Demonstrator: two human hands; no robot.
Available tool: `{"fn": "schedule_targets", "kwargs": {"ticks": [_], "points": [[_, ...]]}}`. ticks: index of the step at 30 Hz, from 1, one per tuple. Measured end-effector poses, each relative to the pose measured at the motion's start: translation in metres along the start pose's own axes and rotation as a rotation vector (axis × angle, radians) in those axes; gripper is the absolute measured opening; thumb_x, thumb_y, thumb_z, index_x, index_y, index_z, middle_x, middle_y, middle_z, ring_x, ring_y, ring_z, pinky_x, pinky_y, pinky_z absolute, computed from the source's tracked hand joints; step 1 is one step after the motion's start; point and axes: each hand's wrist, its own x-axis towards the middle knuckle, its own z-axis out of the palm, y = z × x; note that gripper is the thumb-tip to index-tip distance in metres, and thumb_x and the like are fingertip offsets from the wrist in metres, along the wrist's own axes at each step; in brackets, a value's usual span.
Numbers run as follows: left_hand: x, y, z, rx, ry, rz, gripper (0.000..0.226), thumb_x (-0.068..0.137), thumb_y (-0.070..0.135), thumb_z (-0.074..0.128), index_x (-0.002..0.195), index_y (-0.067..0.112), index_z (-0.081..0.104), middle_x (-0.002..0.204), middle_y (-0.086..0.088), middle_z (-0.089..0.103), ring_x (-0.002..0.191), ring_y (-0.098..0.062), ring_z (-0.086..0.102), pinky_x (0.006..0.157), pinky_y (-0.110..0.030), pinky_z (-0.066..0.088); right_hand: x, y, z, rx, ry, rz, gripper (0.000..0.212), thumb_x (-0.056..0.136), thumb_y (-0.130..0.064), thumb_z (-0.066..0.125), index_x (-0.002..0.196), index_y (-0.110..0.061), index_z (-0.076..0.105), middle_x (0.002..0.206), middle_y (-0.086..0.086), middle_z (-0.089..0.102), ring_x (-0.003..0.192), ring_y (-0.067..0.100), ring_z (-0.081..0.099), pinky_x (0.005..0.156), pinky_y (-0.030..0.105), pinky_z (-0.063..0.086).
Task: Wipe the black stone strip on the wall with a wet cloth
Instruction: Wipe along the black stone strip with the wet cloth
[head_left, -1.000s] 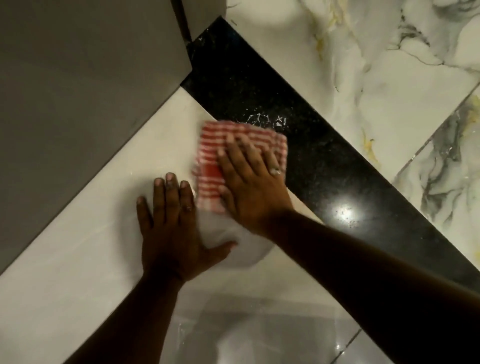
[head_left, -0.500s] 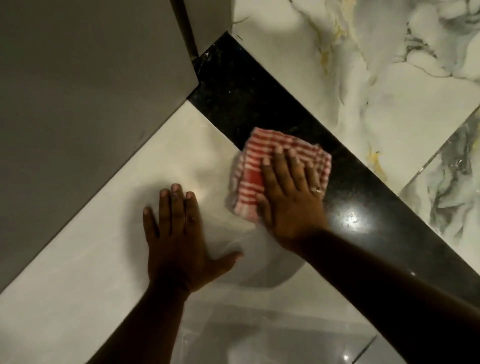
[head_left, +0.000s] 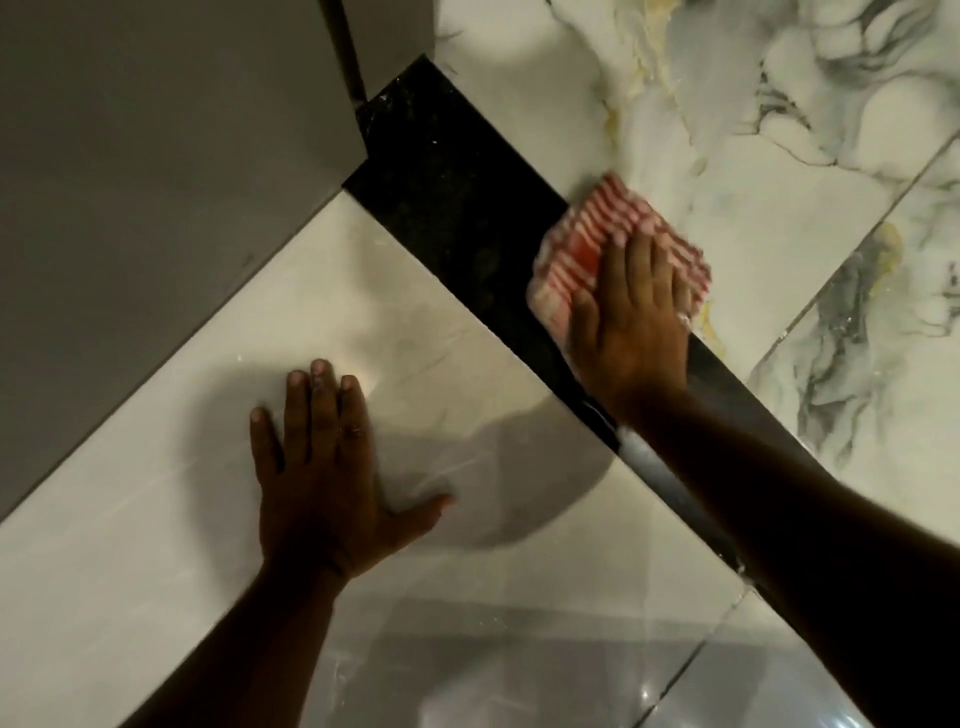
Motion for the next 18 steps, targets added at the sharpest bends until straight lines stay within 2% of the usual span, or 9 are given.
{"fn": "schedule_targets", "kwargs": {"ticks": [4, 7, 9, 11, 14, 18], "points": [[0.0, 0.001, 0.001, -0.013, 0.002, -0.007, 0.141, 0.063, 0.101, 0.037, 0.158, -0.003, 0.024, 0.167, -0.027, 0.019, 0.156, -0.041, 0.012, 0.123, -0.065, 0.006, -0.052, -0.048, 0.016, 0.021, -0.118, -0.213, 0.065, 0.101, -0.048, 0.021, 0.156, -0.013, 0.02, 0.164, 0.013, 0.014, 0.15, 0.032, 0.004, 0.121, 0.046, -0.002], [-0.001, 0.0, 0.003, -0.023, 0.031, 0.0, 0.139, 0.063, 0.098, 0.044, 0.157, -0.004, 0.027, 0.166, -0.028, 0.02, 0.155, -0.043, 0.016, 0.123, -0.067, 0.009, -0.005, -0.096, 0.015, -0.018, -0.148, -0.389, 0.067, 0.1, -0.049, 0.019, 0.157, -0.015, 0.022, 0.165, 0.011, 0.017, 0.152, 0.034, 0.011, 0.12, 0.05, 0.001], [0.0, -0.001, 0.004, -0.018, 0.03, 0.007, 0.138, 0.065, 0.098, 0.039, 0.159, -0.002, 0.021, 0.168, -0.027, 0.016, 0.156, -0.043, 0.015, 0.122, -0.068, 0.01, 0.054, -0.114, 0.009, -0.082, -0.158, -0.461, 0.067, 0.1, -0.051, 0.016, 0.158, -0.017, 0.013, 0.166, 0.01, 0.01, 0.152, 0.033, 0.006, 0.12, 0.05, -0.001], [-0.001, -0.002, 0.005, -0.026, 0.033, 0.01, 0.138, 0.066, 0.1, 0.034, 0.16, 0.001, 0.013, 0.169, -0.025, 0.012, 0.157, -0.042, 0.012, 0.122, -0.068, 0.01, 0.106, -0.119, -0.001, -0.129, -0.163, -0.437, 0.066, 0.102, -0.05, 0.015, 0.159, -0.019, 0.006, 0.167, 0.009, 0.003, 0.153, 0.032, 0.0, 0.121, 0.052, 0.0], [-0.001, -0.003, 0.006, -0.036, 0.063, 0.015, 0.138, 0.065, 0.099, 0.038, 0.16, 0.002, 0.013, 0.169, -0.023, 0.011, 0.157, -0.042, 0.012, 0.122, -0.068, 0.012, 0.146, -0.098, -0.008, -0.072, -0.134, -0.302, 0.067, 0.102, -0.051, 0.013, 0.158, -0.017, 0.003, 0.167, 0.009, 0.0, 0.153, 0.031, -0.002, 0.122, 0.051, 0.002], [-0.001, -0.003, 0.009, -0.043, 0.084, 0.025, 0.139, 0.065, 0.098, 0.043, 0.159, 0.0, 0.02, 0.168, -0.024, 0.014, 0.157, -0.042, 0.013, 0.122, -0.068, 0.012, 0.111, -0.067, -0.01, -0.058, -0.095, -0.237, 0.07, 0.1, -0.05, 0.014, 0.158, -0.012, 0.007, 0.167, 0.013, 0.004, 0.153, 0.033, 0.0, 0.12, 0.046, -0.005]]}}
